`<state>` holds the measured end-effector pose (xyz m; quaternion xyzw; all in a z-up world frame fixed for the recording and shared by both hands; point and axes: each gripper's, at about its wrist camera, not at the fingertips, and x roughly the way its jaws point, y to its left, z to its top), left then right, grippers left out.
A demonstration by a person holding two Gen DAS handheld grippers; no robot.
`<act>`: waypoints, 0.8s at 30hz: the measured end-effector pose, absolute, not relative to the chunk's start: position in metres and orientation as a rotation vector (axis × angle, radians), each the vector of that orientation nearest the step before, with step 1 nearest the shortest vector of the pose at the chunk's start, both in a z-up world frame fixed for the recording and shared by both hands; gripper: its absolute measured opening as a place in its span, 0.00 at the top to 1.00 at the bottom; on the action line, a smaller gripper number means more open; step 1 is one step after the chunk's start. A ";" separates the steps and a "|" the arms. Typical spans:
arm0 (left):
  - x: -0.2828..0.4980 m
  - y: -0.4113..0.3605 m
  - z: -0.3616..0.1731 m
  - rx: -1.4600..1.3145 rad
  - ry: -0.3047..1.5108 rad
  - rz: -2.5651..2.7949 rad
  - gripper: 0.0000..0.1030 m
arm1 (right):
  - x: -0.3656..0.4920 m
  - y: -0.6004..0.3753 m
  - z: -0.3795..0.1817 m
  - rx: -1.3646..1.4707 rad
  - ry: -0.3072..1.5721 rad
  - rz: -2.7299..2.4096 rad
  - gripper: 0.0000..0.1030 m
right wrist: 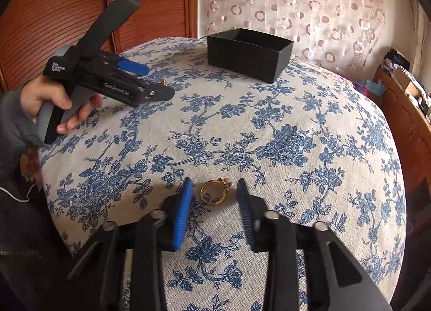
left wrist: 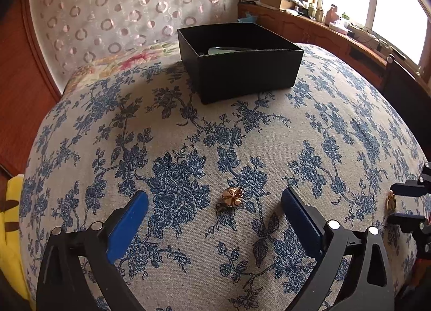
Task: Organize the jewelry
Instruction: 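Grasp the gold flower earring with the left gripper while the right grasps the gold ring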
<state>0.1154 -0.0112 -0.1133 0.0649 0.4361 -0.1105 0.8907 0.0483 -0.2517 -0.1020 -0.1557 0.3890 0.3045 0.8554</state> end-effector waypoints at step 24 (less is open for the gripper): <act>0.096 -0.013 -0.102 0.073 0.865 -0.311 0.87 | 0.055 -0.267 -0.096 -0.280 0.813 0.625 0.80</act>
